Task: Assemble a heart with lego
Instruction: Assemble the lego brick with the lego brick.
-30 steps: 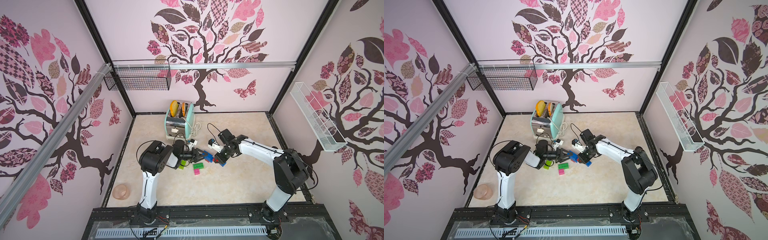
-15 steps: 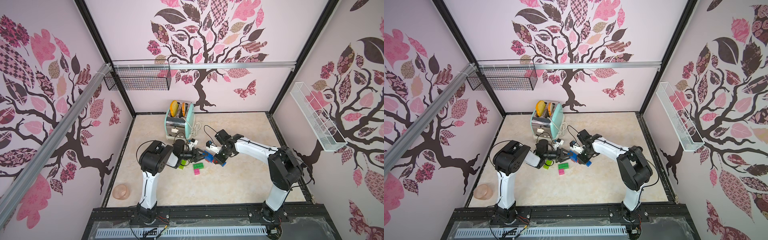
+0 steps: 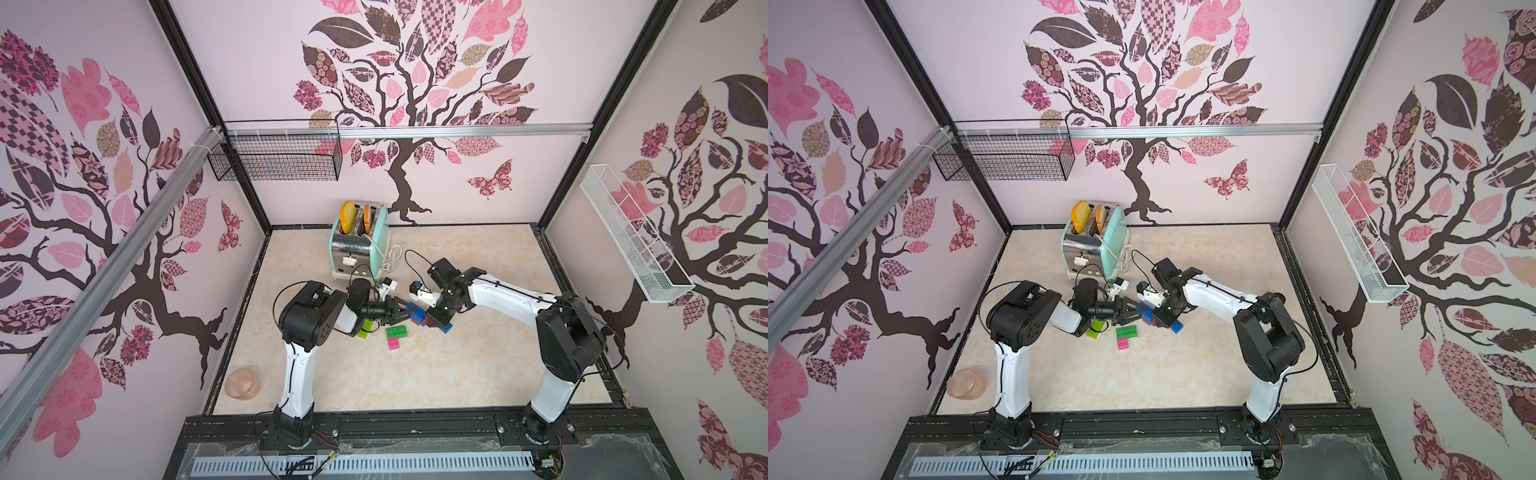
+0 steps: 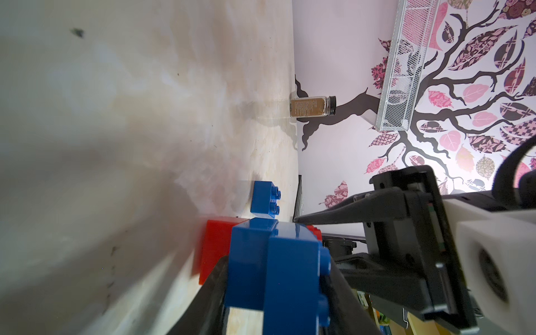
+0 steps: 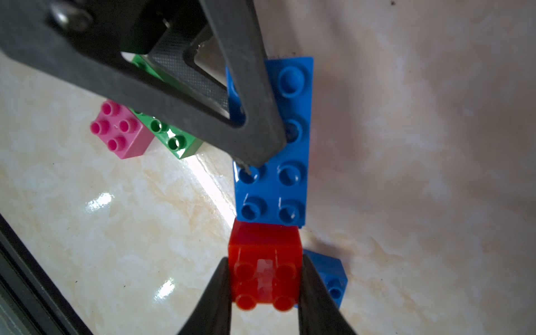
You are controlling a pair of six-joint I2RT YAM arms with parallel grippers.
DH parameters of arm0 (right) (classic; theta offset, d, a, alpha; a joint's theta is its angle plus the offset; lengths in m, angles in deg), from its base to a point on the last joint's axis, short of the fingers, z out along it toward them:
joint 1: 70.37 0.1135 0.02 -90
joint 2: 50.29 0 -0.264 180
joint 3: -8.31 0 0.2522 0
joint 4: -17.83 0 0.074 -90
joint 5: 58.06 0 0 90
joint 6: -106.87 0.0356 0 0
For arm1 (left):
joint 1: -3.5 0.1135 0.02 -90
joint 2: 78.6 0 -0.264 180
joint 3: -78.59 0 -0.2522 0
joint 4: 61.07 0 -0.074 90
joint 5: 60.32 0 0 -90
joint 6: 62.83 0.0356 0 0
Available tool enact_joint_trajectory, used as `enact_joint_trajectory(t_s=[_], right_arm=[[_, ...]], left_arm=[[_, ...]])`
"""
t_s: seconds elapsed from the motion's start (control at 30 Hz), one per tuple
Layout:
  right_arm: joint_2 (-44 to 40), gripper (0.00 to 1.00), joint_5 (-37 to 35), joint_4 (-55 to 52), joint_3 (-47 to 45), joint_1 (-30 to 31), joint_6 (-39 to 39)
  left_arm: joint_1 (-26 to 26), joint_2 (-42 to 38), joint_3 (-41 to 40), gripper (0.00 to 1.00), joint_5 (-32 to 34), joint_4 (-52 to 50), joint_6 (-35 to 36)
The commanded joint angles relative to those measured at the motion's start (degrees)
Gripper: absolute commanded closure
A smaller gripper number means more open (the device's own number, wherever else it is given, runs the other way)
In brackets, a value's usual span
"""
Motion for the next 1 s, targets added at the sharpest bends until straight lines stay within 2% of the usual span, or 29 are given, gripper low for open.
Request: enact_joint_trajectory(t_s=[0.0, 0.33, 0.6, 0.97], right_arm=[[0.77, 0.74, 0.94, 0.65, 2.04, 0.85, -1.08], [1.94, 0.76, -3.40, 3.85, 0.06, 0.81, -0.05], [-2.32, 0.76, -2.78, 5.95, -2.23, -1.13, 0.25], [-2.26, 0.75, -2.56, 7.01, -2.53, -1.71, -0.30]], left_arm=[[-0.40, 0.48, 0.81, 0.61, -0.80, -0.31, 1.10], [-0.46, 0.73, 0.64, 0.62, -0.59, -0.04, 0.81], [-0.40, 1.19, 0.78, 0.62, -0.58, 0.17, 0.35], [-0.47, 0.92, 0.48, 0.62, -0.68, -0.04, 0.49]])
